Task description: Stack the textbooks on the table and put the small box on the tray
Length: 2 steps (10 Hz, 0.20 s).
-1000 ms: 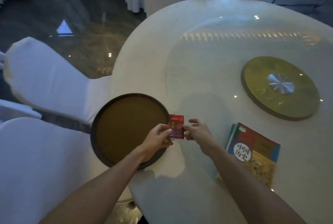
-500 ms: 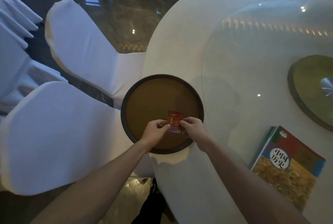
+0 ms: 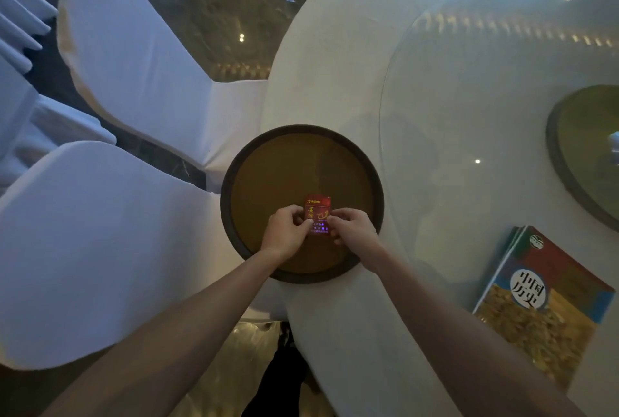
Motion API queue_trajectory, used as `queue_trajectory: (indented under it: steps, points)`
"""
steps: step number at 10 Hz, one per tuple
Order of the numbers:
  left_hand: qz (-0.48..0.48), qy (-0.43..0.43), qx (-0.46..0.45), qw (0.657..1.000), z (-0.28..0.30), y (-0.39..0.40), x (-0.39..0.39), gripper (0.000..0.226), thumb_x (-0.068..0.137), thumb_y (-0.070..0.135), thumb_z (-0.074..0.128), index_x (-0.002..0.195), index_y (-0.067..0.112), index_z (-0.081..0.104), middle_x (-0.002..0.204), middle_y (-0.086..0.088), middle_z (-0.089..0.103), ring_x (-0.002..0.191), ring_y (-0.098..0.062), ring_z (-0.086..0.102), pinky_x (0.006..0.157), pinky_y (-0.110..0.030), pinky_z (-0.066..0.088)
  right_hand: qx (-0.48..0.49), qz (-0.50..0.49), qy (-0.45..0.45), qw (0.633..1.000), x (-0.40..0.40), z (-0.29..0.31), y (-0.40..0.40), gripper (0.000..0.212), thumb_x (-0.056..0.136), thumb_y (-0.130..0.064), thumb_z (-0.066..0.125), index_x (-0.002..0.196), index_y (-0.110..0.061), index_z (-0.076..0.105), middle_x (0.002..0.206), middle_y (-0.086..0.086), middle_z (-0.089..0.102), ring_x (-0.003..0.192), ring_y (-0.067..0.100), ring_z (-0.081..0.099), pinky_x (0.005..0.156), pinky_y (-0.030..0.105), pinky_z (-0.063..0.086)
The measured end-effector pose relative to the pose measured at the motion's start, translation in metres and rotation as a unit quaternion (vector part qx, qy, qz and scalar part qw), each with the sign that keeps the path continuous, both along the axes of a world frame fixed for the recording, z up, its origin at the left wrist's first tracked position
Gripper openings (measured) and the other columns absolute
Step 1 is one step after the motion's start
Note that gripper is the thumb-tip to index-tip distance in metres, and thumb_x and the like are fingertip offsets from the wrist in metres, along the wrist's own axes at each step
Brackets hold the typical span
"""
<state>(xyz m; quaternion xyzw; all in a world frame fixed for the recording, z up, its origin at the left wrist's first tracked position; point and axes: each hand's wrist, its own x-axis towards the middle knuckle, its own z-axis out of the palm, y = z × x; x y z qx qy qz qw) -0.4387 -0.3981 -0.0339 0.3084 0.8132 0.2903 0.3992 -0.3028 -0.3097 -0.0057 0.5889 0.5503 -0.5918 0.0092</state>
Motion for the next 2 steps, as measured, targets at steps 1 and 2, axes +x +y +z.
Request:
queue_trajectory:
  steps: [1,2]
  points:
    - [-0.007,0.015,-0.011,1.0,0.0011,0.0019,0.0009,0.028,0.091,0.03,0.069,0.114,0.016,0.07,0.102,0.0,0.073,0.092,-0.015,0.068,0.075,-0.033,0.057,0.0,0.008,0.003,1.0,0.002,-0.0018,-0.0003,0.037,0.101,-0.024,0.058,0.134,-0.008,0.063,0.102,0.002,0.071,0.089,0.013,0.067,0.078,0.029,0.059]
    - [-0.038,0.099,-0.04,0.994,0.0079,0.0058,0.003,0.04,0.092,0.039,0.065,0.125,0.017,0.062,0.117,-0.002,0.064,0.101,-0.017,0.063,0.075,-0.028,0.05,0.048,0.031,-0.033,0.998,0.0076,0.0032,0.0002,0.04,0.1,-0.028,0.059,0.135,-0.009,0.064,0.116,0.003,0.071,0.105,0.017,0.067,0.092,0.036,0.059]
